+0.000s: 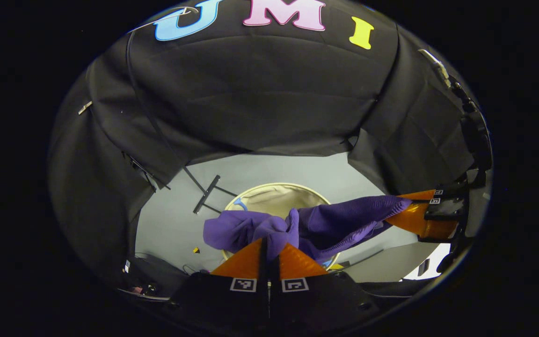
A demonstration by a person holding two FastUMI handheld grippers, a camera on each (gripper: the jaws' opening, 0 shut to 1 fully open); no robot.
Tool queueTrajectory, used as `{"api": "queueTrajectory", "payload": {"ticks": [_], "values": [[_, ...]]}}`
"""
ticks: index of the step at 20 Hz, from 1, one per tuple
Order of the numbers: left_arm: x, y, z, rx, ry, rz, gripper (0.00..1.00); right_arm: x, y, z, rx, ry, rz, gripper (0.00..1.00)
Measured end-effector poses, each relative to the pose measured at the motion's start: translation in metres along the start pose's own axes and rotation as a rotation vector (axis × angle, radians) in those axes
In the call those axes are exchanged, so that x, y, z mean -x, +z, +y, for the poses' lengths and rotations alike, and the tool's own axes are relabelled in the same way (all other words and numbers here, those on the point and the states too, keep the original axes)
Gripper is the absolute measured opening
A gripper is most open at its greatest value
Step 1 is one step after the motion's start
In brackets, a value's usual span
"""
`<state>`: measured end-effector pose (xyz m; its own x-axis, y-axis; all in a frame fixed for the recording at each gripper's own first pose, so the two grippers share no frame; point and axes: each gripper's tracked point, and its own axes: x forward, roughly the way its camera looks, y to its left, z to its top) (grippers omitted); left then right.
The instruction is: Grasp the clothes on the hanger with both hands and then place them into the laundry hamper below.
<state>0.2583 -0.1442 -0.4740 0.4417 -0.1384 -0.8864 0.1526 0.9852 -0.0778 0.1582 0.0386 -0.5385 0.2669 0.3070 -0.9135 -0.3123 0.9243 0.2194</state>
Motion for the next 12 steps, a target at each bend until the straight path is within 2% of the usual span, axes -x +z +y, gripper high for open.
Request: {"api": "queueTrajectory", "payload": {"ticks": [1,2,4,5,12], "values": [[-0.002,-0.001,-0.002,0.008,-0.008,0.009,0.08,-0.002,-0.002,-0.001,-0.003,-0.005,0.015,0.12],[0.000,-0.007,-0.003,0.013,-0.014,0.024,0.36,-0.002,-0.007,-0.003,-0.005,-0.006,0.031,0.27],[-0.005,-0.012,0.003,0.025,0.003,0.050,0.92,-0.005,-0.007,-0.008,0.019,-0.029,0.035,0.73],[-0.007,-0.014,0.003,0.033,0.003,0.058,0.94,-0.004,-0.007,-0.010,0.028,-0.041,0.034,0.96],[0.002,-0.003,0.001,0.060,-0.002,0.026,0.96,0.002,0.011,-0.002,0.004,-0.035,-0.031,0.99]]}}
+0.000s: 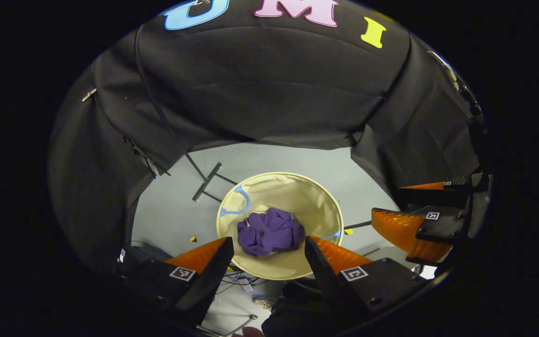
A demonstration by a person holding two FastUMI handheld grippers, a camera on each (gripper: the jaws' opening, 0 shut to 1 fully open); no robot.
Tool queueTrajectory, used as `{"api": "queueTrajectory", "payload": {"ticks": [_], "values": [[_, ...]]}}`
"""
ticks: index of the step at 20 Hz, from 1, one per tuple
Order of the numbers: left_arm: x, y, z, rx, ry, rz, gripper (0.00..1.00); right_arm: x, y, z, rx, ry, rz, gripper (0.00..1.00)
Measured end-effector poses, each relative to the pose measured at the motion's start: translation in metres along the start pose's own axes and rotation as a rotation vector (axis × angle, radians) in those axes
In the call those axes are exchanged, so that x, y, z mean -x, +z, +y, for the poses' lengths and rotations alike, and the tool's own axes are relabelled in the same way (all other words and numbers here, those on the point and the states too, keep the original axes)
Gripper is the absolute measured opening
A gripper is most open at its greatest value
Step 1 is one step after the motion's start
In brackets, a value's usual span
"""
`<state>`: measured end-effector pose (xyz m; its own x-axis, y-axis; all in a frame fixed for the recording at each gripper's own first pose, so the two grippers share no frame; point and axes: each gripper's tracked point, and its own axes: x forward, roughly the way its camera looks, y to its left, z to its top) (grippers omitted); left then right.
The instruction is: Grasp the clothes on the hanger with both hands and then place them into the laundry hamper below.
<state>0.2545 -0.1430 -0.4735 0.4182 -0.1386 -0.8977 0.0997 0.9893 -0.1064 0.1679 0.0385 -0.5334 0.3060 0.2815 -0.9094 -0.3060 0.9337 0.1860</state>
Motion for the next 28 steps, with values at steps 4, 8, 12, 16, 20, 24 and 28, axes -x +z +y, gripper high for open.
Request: {"api": "queueTrajectory", "payload": {"ticks": [4,8,12,16,20,24,28], "values": [[0.021,0.014,-0.003,0.008,-0.009,-0.066,0.96,0.022,0.026,0.011,-0.021,0.001,-0.120,0.99],[0.061,0.034,0.004,0.032,-0.001,-0.190,0.96,0.067,0.057,0.017,-0.033,-0.032,-0.271,0.99],[0.127,0.067,0.018,0.040,0.011,-0.367,0.96,0.127,0.084,0.030,-0.054,-0.079,-0.408,0.99],[0.207,0.100,0.040,0.009,0.047,-0.546,0.96,0.189,0.112,0.048,-0.058,-0.124,-0.540,0.99],[0.281,0.111,0.058,-0.002,0.043,-0.696,0.96,0.257,0.133,0.073,-0.068,-0.171,-0.664,0.99],[0.347,0.107,0.079,0.010,0.030,-0.803,0.96,0.317,0.141,0.097,-0.093,-0.196,-0.776,0.99],[0.405,0.098,0.096,-0.011,0.040,-0.898,0.96,0.366,0.131,0.117,-0.091,-0.229,-0.844,0.99]]}}
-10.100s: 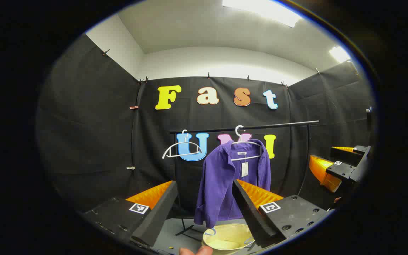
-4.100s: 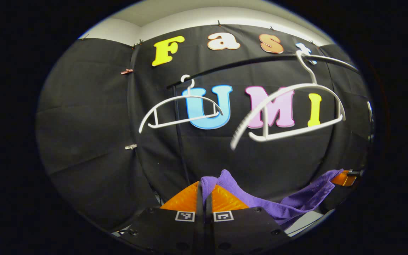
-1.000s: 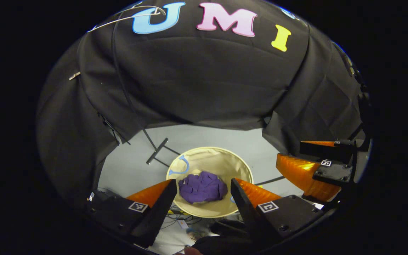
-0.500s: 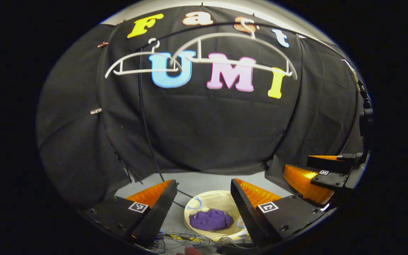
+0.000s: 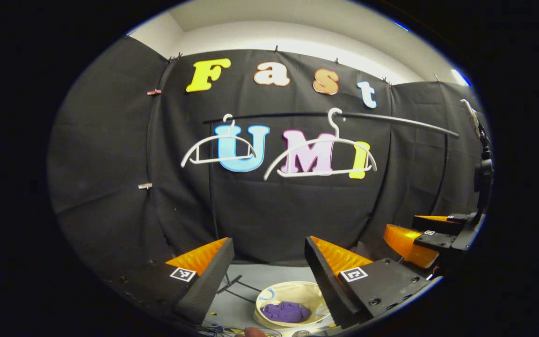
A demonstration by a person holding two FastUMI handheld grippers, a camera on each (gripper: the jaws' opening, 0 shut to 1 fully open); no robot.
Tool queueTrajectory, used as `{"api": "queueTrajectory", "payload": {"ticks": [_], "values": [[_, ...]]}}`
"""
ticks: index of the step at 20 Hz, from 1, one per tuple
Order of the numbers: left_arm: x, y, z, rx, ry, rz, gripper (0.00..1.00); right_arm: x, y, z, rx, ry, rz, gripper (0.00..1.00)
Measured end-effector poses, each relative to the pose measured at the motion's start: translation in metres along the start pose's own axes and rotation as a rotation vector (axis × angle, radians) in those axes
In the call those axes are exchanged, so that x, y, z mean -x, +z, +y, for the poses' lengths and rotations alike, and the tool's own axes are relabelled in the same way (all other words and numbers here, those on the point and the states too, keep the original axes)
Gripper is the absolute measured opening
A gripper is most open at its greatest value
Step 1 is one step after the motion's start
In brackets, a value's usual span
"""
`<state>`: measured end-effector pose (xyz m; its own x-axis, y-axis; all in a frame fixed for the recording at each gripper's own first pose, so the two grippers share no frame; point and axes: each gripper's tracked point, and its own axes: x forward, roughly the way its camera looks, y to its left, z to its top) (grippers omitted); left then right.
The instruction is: Grasp the clothes on the hanger with both hands and then place them into the laundry hamper below.
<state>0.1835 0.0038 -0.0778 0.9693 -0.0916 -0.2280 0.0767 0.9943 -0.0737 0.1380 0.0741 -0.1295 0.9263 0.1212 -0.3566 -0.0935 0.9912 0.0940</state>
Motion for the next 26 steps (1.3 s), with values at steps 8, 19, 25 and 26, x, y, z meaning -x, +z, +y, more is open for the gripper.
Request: {"api": "queueTrajectory", "payload": {"ticks": [8,19,25,26], "values": [[0.057,0.029,0.006,-0.024,-0.030,-0.078,0.94,0.062,0.050,0.015,0.029,-0.018,-0.134,1.00],[0.095,0.065,-0.001,-0.034,-0.001,-0.176,0.94,0.097,0.091,0.011,0.016,-0.003,-0.247,0.94],[0.108,0.066,-0.011,-0.020,-0.016,-0.173,0.96,0.108,0.097,0.005,0.017,-0.004,-0.267,1.00],[0.109,0.067,-0.012,-0.026,-0.018,-0.177,0.96,0.111,0.098,0.005,0.017,-0.005,-0.274,0.94]]}}
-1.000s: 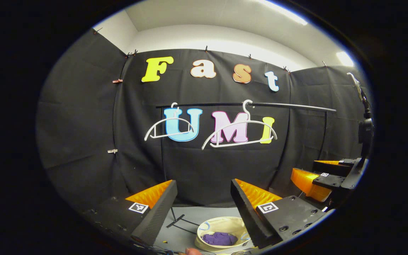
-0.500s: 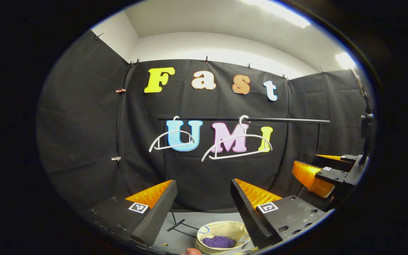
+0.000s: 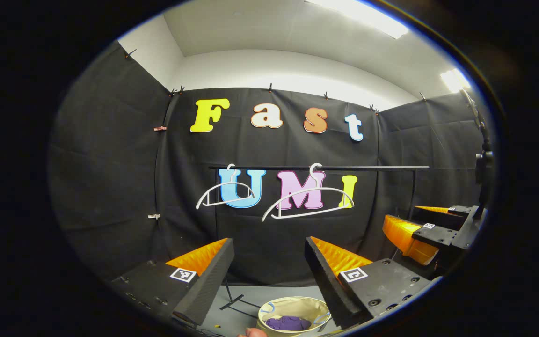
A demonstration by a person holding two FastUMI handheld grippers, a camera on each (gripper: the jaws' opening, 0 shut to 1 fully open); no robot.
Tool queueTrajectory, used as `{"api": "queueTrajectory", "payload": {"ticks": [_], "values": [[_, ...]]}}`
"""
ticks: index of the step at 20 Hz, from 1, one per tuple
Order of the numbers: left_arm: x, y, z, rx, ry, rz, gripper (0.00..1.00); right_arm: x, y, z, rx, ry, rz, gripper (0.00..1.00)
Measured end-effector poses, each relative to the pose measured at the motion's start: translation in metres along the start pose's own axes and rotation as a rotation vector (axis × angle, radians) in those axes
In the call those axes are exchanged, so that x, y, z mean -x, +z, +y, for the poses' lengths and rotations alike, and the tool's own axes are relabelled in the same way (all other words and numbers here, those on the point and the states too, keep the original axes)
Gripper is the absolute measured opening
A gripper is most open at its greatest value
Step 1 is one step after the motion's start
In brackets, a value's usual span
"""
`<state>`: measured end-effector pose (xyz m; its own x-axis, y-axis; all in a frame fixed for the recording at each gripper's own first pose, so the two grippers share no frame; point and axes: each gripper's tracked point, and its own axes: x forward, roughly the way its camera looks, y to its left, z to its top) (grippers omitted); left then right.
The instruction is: Grasp the clothes on the hanger with both hands and then place them into the laundry hamper below.
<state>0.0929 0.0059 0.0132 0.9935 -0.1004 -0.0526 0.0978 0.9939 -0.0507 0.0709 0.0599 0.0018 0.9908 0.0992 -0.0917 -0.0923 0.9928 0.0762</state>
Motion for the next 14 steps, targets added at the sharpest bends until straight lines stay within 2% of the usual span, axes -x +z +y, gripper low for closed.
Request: {"api": "queueTrajectory", "payload": {"ticks": [1,3,4,14], "values": [[0.000,0.001,-0.001,-0.006,0.000,0.002,0.94,0.001,0.002,-0.001,0.002,-0.002,-0.006,0.94],[0.003,0.001,0.002,-0.008,0.008,0.004,0.96,0.003,0.005,-0.003,0.004,-0.009,-0.014,0.94],[0.004,0.001,0.001,-0.004,0.006,0.006,0.96,0.004,0.006,-0.002,-0.001,-0.010,-0.014,0.98],[0.015,0.003,0.003,0.014,0.005,0.016,0.96,0.009,0.006,0.006,-0.001,0.001,-0.019,0.98]]}}
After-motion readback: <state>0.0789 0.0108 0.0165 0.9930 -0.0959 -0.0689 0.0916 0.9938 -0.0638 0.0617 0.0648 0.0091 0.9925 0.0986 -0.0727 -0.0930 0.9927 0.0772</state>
